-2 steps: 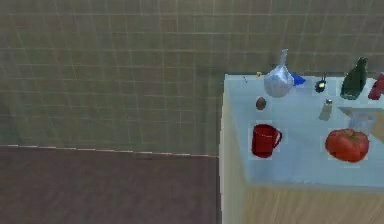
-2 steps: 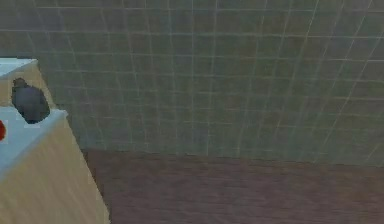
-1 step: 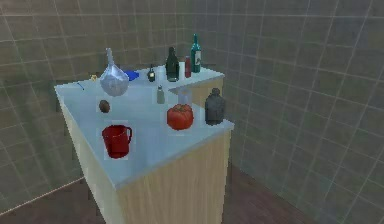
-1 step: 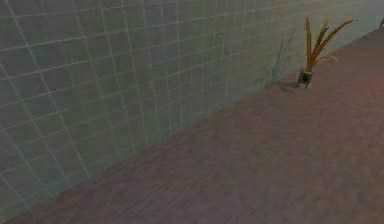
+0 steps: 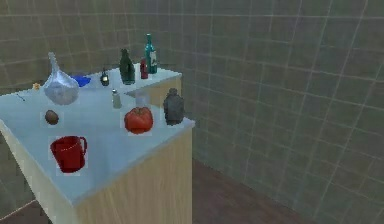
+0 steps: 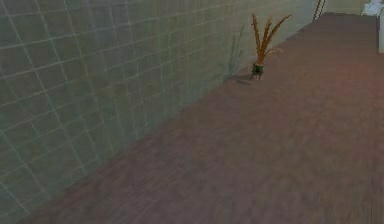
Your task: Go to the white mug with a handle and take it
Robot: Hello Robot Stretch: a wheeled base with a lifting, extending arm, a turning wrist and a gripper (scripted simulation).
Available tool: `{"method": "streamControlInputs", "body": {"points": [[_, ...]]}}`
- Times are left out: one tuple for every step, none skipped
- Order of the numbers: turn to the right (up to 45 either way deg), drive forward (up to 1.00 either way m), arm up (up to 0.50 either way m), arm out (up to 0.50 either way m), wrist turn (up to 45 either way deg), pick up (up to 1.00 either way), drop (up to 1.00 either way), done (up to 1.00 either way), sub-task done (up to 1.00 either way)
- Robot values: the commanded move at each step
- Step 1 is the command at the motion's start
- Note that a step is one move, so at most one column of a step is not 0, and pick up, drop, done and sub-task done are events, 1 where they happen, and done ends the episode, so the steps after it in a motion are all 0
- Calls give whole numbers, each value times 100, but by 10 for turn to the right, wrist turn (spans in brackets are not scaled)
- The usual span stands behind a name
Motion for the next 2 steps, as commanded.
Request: {"method": "streamControlInputs", "body": {"points": [[0, 55, 0, 0, 0, 0, 0, 0, 0], [-450, 0, 0, 0, 0, 0, 0, 0, 0]]}}
